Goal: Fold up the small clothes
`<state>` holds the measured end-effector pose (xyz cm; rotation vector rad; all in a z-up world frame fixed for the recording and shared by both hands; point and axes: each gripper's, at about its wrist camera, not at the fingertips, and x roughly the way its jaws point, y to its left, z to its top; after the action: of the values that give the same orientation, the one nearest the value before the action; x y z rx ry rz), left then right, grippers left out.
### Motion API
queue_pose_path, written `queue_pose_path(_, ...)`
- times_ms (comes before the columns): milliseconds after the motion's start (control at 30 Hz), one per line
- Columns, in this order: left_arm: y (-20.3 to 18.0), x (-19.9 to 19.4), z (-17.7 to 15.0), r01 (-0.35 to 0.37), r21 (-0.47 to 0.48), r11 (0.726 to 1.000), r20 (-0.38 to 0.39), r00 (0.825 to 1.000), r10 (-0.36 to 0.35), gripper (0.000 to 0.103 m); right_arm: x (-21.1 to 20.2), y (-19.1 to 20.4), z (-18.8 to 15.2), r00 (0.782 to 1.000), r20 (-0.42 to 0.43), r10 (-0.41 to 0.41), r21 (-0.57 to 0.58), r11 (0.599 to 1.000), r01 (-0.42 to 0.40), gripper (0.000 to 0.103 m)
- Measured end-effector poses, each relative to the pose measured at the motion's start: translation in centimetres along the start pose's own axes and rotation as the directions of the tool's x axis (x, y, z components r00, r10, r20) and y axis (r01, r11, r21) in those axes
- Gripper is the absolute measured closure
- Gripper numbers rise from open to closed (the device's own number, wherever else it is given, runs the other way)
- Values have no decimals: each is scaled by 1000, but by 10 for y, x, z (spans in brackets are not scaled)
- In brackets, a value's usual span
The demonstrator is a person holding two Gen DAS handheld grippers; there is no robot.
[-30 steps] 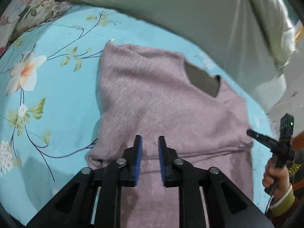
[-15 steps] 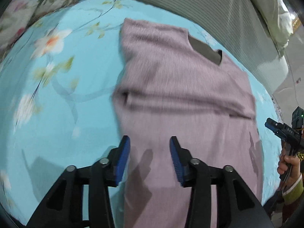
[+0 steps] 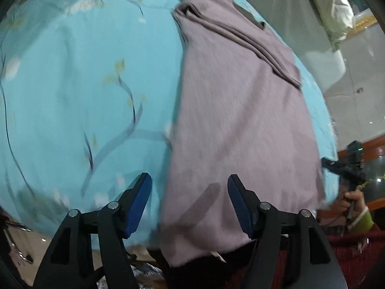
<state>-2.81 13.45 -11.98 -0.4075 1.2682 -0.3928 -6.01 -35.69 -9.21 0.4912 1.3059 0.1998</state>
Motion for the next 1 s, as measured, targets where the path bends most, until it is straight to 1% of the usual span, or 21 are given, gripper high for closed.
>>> queue_pose_path(67,2,-1,-13,52,-7,999,-15,999,-52,37,-3,0,-15,998,10,62,-2,998,-62,50)
queue_pose_path(100,4,0,-21,94,-13,996,-40,995,-94,37,-4,0,-21,996,8,92,1,996,-92,50)
queue_pose_path(133,5,2,-27,111,-15,994,-59,992,-112,37,-3,0,-24,995,5,103,2,995,-103,50)
queue_pose_path(300,10,16,-47,132,-5,991,-125,983,-132,39,0,-2,-38,990,-1,138,-6,990,-138,51)
queue_pose_path(367,12,20,-50,159,-15,987,-131,978,-160,39,0,-1,-39,990,0,143,0,990,-143,55)
queue_pose_path(400,13,20,-51,170,-17,985,-127,977,-171,40,1,-1,-39,989,-2,147,0,989,-147,61)
queue_pose_path(433,12,21,-50,183,-19,983,-130,974,-184,42,1,0,-40,990,-4,143,-3,990,-143,71)
queue_pose_path(467,12,22,-48,192,-21,981,-133,972,-193,52,2,2,-41,991,-8,134,-7,991,-134,76)
queue_pose_path(500,13,23,-48,200,-21,979,-140,969,-201,66,4,4,-41,992,-11,124,-9,992,-124,89)
queue_pose_path(533,14,23,-47,203,-21,979,-147,968,-203,73,3,3,-42,992,-11,123,-5,992,-123,93)
queue_pose_path(600,13,24,-45,195,0,981,-150,970,-193,101,1,4,-42,989,4,145,6,989,-145,95)
queue_pose_path(667,12,18,-46,198,33,980,-146,971,-191,99,-5,5,-43,985,23,168,13,986,-169,95)
queue_pose_path(733,5,7,-46,212,66,975,-125,971,-202,99,-12,7,-42,979,49,198,19,980,-199,95)
queue_pose_path(833,-1,-8,-43,237,75,969,-97,969,-229,100,-25,11,-40,967,95,238,28,970,-241,95)
queue_pose_path(967,-13,-33,-31,275,89,957,-43,961,-273,100,-46,22,-29,942,186,279,20,958,-287,95)
queue_pose_path(1000,-18,-42,-24,291,93,952,-17,957,-291,100,-54,25,-23,931,216,295,15,952,-305,95)
